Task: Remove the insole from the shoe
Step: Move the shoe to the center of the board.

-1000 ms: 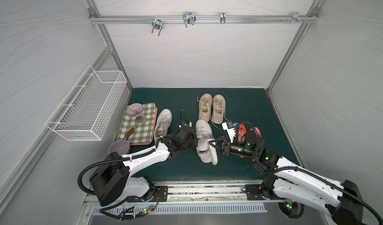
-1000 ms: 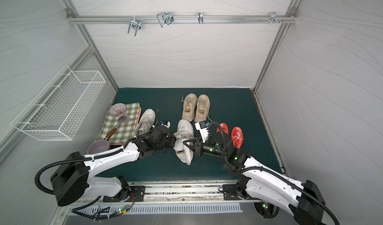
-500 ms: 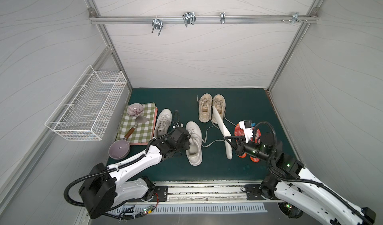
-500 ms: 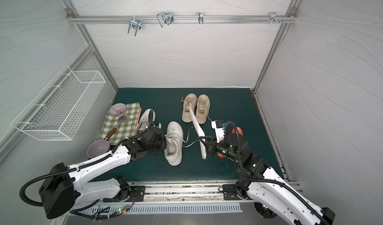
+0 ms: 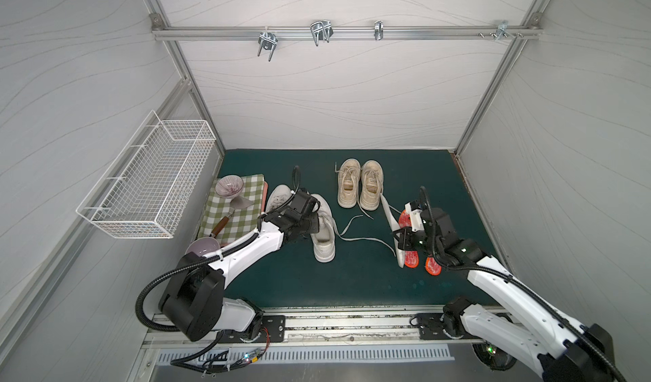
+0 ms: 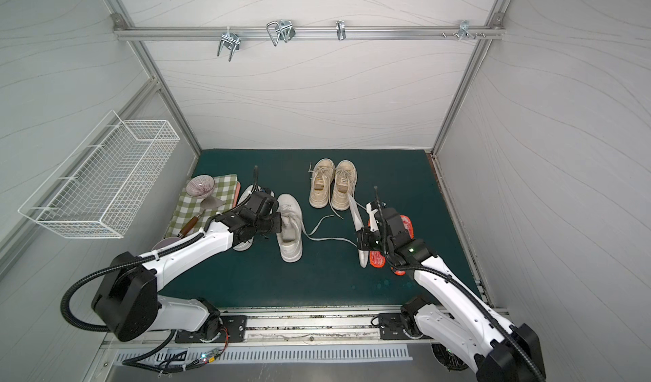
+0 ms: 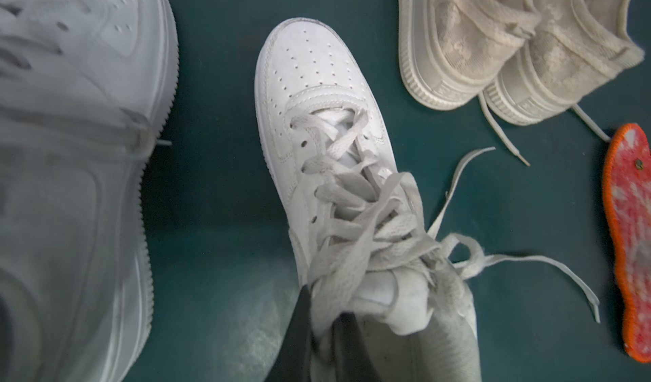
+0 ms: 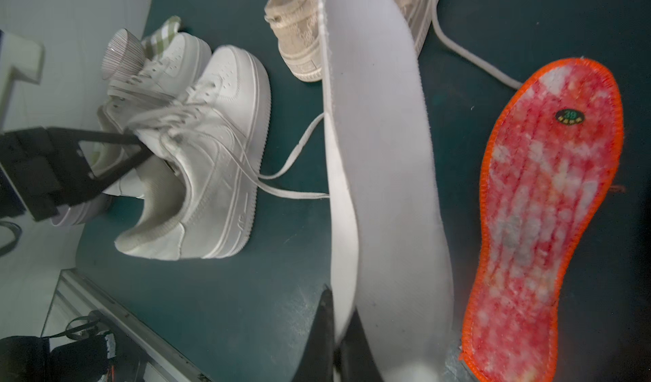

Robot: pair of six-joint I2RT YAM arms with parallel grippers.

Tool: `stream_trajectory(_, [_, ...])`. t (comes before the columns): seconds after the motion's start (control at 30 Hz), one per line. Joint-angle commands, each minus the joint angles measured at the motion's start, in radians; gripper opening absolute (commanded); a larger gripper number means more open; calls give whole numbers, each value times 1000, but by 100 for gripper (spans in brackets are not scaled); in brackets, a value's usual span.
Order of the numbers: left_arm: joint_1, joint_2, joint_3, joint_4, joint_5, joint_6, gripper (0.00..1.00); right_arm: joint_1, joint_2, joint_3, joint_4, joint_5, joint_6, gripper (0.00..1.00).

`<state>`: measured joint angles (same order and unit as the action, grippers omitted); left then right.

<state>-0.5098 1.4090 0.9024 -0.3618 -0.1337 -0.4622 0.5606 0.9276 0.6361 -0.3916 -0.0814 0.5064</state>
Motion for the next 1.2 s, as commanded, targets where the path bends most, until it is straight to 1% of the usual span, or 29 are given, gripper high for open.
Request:
stream_trajectory(0.0, [70,45,120,24,21,82,0,-1,53,-7,26,0,7,0])
stream_trajectory(0.07, [104,84,167,38,59,96,0,0,85,-7,16,38,28,0])
stream_trajectory(0.17, [133,157,245,58,96,124,0,10,123,-11,27,47,56,0])
stream_trajectory(0.2, [139,187,277,58,101,139,0,27,137,-13,38,51,62,0])
stream_trajectory(0.3, [162,279,370,45,121,155,0,100,187,4,18,133,93,0])
stream_trajectory(0.33, [170,309,403,42,135,158,0,112,206,5,23,142,107,0])
stream_trajectory(0.43, [178,391,490,35,157,174,0,105,267,-5,48,144,165,0])
stream_trajectory(0.63, [182,521,628,7,208,201,0,91,385,29,17,198,231,0])
stream_trajectory(0.8, [182,589,705,-2,243,212,0,91,410,8,35,193,268,0])
stream_trajectory(0.9, [181,626,742,3,275,214,0,90,412,8,33,205,267,0])
stream_trajectory(0.93, [181,640,758,0,287,212,0,90,408,8,33,210,268,2])
stream_trajectory(1.03, [180,679,811,-16,319,204,0,90,387,8,28,214,261,16])
stream_trajectory(1.13, [177,706,854,-37,330,198,0,89,352,6,21,208,250,26])
stream_trajectory(1.17, [177,714,869,-49,328,192,3,90,336,7,15,203,238,31])
